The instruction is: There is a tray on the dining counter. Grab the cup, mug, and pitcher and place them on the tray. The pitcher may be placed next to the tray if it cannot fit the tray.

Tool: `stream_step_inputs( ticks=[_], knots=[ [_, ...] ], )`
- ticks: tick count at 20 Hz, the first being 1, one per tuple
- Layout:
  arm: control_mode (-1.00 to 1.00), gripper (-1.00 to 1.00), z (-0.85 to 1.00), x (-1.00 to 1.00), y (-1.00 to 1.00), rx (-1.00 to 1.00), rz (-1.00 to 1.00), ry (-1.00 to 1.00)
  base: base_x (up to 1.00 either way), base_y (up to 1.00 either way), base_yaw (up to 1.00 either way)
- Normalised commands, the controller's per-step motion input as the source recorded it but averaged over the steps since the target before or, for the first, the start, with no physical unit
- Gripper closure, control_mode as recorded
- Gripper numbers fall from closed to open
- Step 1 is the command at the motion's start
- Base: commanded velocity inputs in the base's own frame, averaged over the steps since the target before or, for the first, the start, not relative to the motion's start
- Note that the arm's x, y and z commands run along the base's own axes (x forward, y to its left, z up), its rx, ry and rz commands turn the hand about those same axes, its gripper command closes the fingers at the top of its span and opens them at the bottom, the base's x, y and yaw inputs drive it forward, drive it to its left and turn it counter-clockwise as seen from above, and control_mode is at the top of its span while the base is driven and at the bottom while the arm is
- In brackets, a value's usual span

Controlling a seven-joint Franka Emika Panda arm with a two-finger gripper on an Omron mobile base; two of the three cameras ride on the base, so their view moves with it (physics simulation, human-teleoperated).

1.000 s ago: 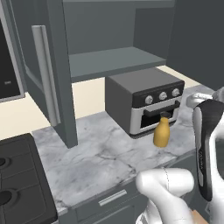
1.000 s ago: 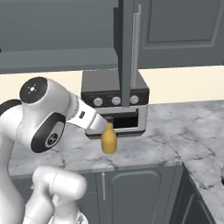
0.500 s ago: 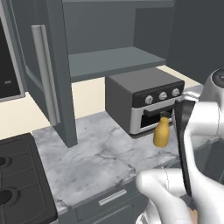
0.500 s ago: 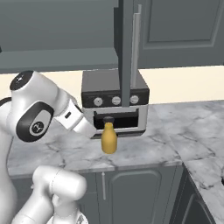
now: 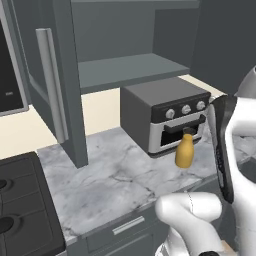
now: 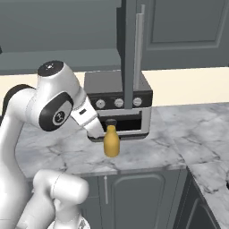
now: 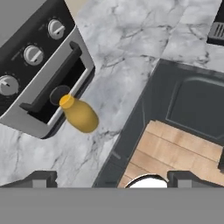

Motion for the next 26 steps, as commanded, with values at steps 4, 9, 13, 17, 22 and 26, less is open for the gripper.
stream_step_inputs(
  ticks=[4, 9, 13, 17, 22, 26],
  knots=[
    [-1.00, -1.00, -0.23, 0.00, 0.08, -0.02, 0.03, -0.09, 0.00, 0.00, 0.00],
    [-1.00, -1.00, -0.31, 0.00, 0.01, -0.01, 0.00, -0.03, 0.00, 0.00, 0.00],
    [-1.00, -1.00, -0.28, 0.08, 0.00, 0.00, -0.05, 0.01, 0.00, 0.00, 0.00],
    [-1.00, -1.00, -0.26, 0.38, 0.00, 0.01, -0.09, 0.05, 0.00, 0.00, 0.00],
    [-1.00, -1.00, -0.21, 0.50, 0.00, 0.01, -0.09, 0.03, 0.00, 0.00, 0.00],
    [-1.00, -1.00, -0.25, 0.59, -0.14, 0.10, -0.01, 0.08, 0.00, 0.00, 0.00]
  ],
)
